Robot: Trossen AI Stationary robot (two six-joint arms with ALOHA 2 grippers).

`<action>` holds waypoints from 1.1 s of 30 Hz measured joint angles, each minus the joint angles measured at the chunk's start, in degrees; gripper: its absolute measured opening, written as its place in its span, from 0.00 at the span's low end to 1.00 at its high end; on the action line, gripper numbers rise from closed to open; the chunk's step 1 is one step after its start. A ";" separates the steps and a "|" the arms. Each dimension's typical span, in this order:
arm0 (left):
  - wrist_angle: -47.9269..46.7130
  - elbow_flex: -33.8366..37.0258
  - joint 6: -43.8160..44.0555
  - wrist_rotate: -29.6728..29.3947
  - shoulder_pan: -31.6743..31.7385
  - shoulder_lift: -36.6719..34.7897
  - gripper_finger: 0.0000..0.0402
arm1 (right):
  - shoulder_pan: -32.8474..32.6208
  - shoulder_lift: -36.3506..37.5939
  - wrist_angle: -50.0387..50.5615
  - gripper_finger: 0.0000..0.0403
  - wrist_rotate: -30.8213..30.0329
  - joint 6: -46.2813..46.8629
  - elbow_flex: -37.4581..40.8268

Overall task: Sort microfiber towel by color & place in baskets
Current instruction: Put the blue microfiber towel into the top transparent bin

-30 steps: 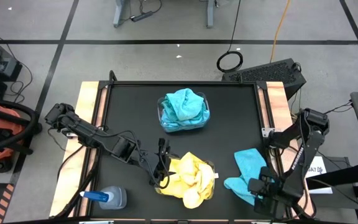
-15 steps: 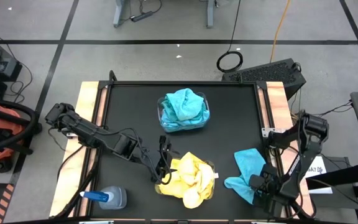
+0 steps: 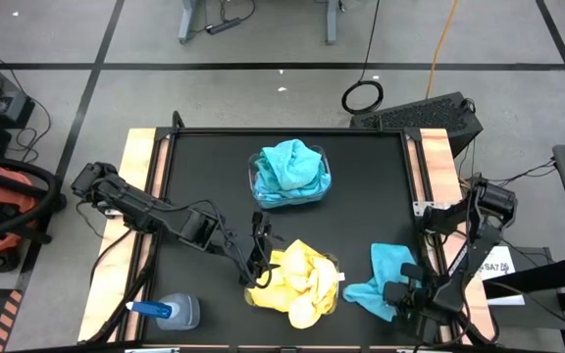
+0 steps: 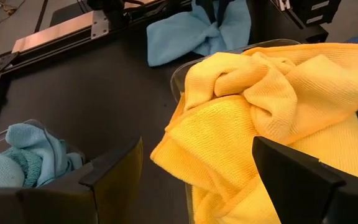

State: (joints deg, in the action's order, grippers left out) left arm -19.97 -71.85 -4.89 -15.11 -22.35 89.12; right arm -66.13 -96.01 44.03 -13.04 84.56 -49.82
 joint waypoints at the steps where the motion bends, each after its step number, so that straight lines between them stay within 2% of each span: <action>1: 0.00 0.00 0.00 0.00 0.00 0.00 0.77 | 0.25 0.01 0.15 0.03 -0.50 -0.78 -0.10; 7: 0.00 0.00 0.00 -0.68 0.00 0.00 0.77 | 2.65 3.56 5.87 0.01 -7.22 -2.02 0.07; 14: -0.90 0.00 -0.09 -8.81 0.00 0.00 0.77 | 6.41 13.11 16.67 0.00 -19.56 -4.19 -0.11; 21: -7.40 0.00 1.26 -19.08 0.00 0.00 0.77 | 12.49 22.01 22.32 0.00 -33.79 -11.76 -0.13; 28: -10.99 0.02 2.64 -22.67 0.12 0.00 0.77 | 21.75 29.90 17.05 0.00 -46.75 -30.66 -0.15; 33: -12.42 0.02 3.02 -22.61 0.24 0.00 0.77 | 30.46 34.14 2.11 0.00 -47.13 -54.12 -0.17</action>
State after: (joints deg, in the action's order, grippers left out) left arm -32.39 -71.83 -1.86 -37.73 -22.11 89.12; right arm -35.66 -61.86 46.14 -60.17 30.44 -50.00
